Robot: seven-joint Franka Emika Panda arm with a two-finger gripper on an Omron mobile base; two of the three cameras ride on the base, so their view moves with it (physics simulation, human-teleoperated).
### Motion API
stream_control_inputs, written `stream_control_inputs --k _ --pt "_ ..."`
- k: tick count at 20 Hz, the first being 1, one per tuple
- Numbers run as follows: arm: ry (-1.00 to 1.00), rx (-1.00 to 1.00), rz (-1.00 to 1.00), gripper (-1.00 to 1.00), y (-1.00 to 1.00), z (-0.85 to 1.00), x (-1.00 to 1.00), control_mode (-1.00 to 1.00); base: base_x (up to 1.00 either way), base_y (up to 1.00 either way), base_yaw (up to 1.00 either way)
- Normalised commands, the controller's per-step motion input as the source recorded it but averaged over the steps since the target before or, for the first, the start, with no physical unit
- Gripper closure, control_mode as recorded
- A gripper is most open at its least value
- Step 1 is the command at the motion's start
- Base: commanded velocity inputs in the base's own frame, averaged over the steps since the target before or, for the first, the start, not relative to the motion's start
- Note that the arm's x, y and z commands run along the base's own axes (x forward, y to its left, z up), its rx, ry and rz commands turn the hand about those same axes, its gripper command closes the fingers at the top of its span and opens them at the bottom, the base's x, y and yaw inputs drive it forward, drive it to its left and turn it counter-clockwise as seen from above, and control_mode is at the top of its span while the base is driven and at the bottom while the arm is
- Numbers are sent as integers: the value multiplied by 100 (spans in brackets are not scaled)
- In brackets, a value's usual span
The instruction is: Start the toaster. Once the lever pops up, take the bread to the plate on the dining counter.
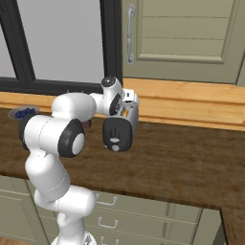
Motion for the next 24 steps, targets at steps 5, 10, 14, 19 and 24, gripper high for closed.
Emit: stream_control_inputs --k 5,10,14,19,24 --pt "0 0 0 -100 0 0 0 -100 0 0 0" --pt "0 0 0 -100 0 0 0 -100 0 0 0" --pt "0 0 0 -100 0 0 0 -100 0 0 0" --pt "0 0 0 -100 0 0 0 -100 0 0 0" --pt "0 0 0 -100 0 0 0 -100 0 0 0"
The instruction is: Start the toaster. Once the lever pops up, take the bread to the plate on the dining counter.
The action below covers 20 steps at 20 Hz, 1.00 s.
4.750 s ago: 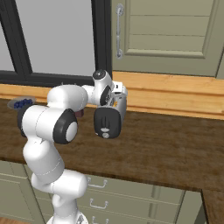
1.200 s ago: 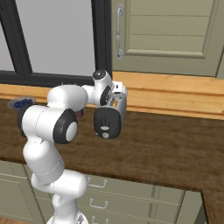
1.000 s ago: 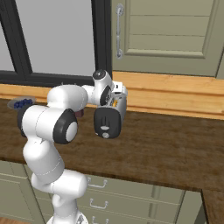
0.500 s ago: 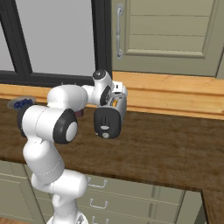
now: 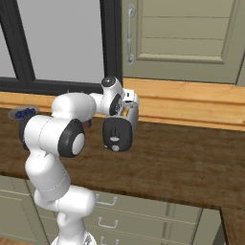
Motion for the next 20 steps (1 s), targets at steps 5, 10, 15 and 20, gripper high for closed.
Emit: stream_control_inputs --k 5,10,15,20 --pt "0 0 0 -100 0 0 0 -100 0 0 0" --pt "0 0 0 -100 0 0 0 -100 0 0 0" --pt "0 0 0 -100 0 0 0 -100 0 0 0" --pt "0 0 0 -100 0 0 0 -100 0 0 0"
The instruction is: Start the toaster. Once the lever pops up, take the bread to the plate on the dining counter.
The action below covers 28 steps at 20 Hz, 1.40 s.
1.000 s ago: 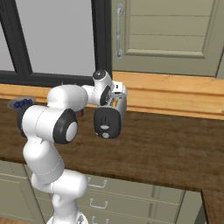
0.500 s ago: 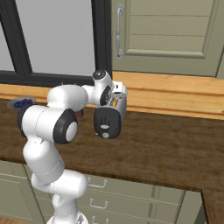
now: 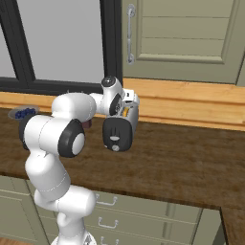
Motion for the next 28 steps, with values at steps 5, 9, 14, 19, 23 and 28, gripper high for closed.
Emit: stream_control_inputs --k 5,9,14,19,23,28 --pt "0 0 0 -100 0 0 0 -100 0 0 0" --pt "0 0 0 -100 0 0 0 -100 0 0 0" --pt "0 0 0 -100 0 0 0 -100 0 0 0" --pt "0 0 0 -100 0 0 0 -100 0 0 0" --pt "0 0 0 -100 0 0 0 -100 0 0 0" --pt "0 0 0 -100 0 0 0 -100 0 0 0"
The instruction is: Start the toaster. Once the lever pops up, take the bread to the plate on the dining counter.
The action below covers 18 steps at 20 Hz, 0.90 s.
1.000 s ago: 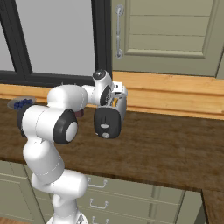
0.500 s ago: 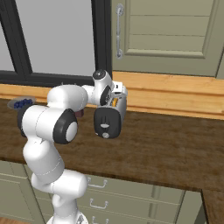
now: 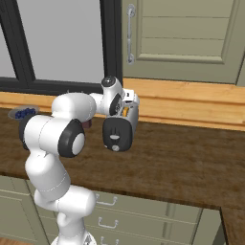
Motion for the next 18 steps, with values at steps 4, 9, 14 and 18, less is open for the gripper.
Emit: stream_control_inputs --k 4,9,14,18 --pt "0 0 0 -100 0 0 0 -100 0 0 0" --pt "0 0 0 -100 0 0 0 -100 0 0 0" --pt "0 0 0 -100 0 0 0 -100 0 0 0" --pt "0 0 0 -100 0 0 0 -100 0 0 0"
